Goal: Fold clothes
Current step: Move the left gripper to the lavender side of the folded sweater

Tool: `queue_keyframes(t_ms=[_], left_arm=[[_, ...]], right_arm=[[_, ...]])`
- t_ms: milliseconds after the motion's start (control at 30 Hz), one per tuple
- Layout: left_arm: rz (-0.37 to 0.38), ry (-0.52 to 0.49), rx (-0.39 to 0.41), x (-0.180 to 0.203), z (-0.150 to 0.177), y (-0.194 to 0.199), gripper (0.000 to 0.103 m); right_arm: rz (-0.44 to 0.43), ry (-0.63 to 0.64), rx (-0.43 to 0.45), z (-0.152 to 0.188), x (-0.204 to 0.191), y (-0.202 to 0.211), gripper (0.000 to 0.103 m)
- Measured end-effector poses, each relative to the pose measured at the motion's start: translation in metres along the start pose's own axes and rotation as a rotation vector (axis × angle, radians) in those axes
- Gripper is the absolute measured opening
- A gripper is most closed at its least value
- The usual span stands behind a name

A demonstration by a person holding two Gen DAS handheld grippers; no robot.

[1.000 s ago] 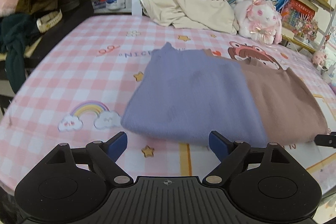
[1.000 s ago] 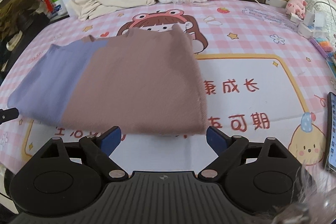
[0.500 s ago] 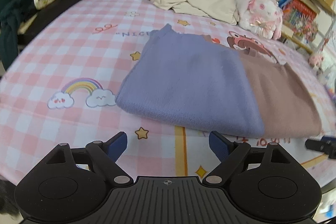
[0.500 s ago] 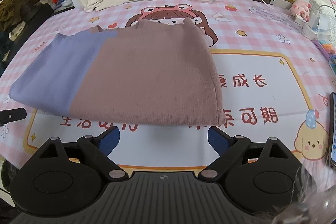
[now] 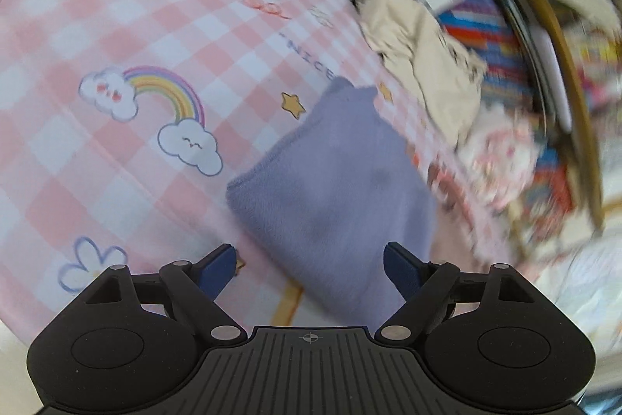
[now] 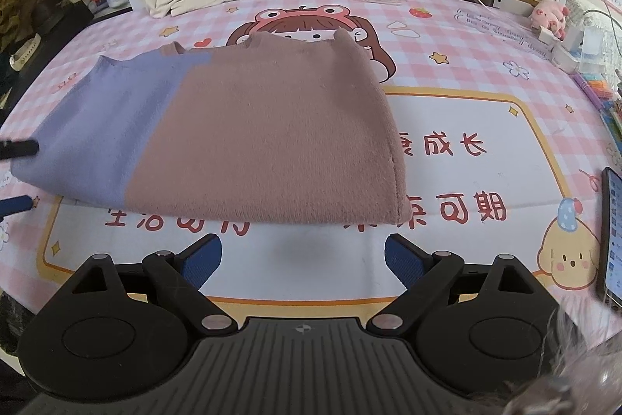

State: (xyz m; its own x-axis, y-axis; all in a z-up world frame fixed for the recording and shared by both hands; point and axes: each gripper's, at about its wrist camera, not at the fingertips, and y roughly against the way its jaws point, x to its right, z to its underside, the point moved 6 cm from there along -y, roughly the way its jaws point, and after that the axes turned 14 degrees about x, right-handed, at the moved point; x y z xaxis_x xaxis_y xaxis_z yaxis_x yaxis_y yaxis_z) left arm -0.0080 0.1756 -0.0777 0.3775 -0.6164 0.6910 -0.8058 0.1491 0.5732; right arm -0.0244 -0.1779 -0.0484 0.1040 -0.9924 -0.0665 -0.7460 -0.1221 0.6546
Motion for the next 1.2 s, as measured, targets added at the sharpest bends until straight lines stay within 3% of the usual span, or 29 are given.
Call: queue_keyframes(t_ms=[200, 367, 433, 533, 600, 767, 833, 933, 1067, 1200], left_arm=[[-0.041, 0.231, 0.084, -0.016, -0.012, -0.005, 0.072], [-0.078, 0.346, 0.129, -0.025, -0.016, -0.009, 0.059], [-0.118, 0.359, 0.135, -0.031, -0.014, -0.01, 0.025], [-0.126, 0.364, 0.15, -0.034, -0.012, -0.009, 0.018], [-0.107, 0.298, 0.172, -0.025, -0.014, -0.005, 0.015], [0.034, -0.1, 0.246, 0.037, -0.018, 0.01, 0.016], [0.038, -0.189, 0.256, 0.047, -0.015, 0.01, 0.02], [0.006, -0.13, 0.221, 0.035, -0.016, 0.003, 0.037], [-0.03, 0.074, 0.165, 0.006, -0.016, -0.01, 0.041], [-0.035, 0.205, 0.135, -0.013, -0.01, -0.016, 0.042]], right_arm=[[0.01, 0.014, -0.003, 0.003, 0.002, 0.003, 0.091], [0.022, 0.015, -0.005, 0.006, 0.006, 0.005, 0.091], [0.025, 0.007, -0.001, 0.006, 0.009, 0.007, 0.091], [0.027, -0.003, 0.004, 0.006, 0.01, 0.008, 0.091], [0.025, -0.004, 0.006, 0.005, 0.01, 0.007, 0.091], [0.01, 0.002, 0.007, 0.001, 0.006, 0.004, 0.091], [0.003, 0.006, 0.009, 0.0, 0.004, 0.003, 0.091], [-0.004, 0.01, 0.007, 0.0, 0.003, 0.002, 0.091], [0.0, 0.004, 0.006, -0.001, 0.003, 0.002, 0.091], [0.008, -0.006, 0.006, -0.001, 0.006, 0.002, 0.091]])
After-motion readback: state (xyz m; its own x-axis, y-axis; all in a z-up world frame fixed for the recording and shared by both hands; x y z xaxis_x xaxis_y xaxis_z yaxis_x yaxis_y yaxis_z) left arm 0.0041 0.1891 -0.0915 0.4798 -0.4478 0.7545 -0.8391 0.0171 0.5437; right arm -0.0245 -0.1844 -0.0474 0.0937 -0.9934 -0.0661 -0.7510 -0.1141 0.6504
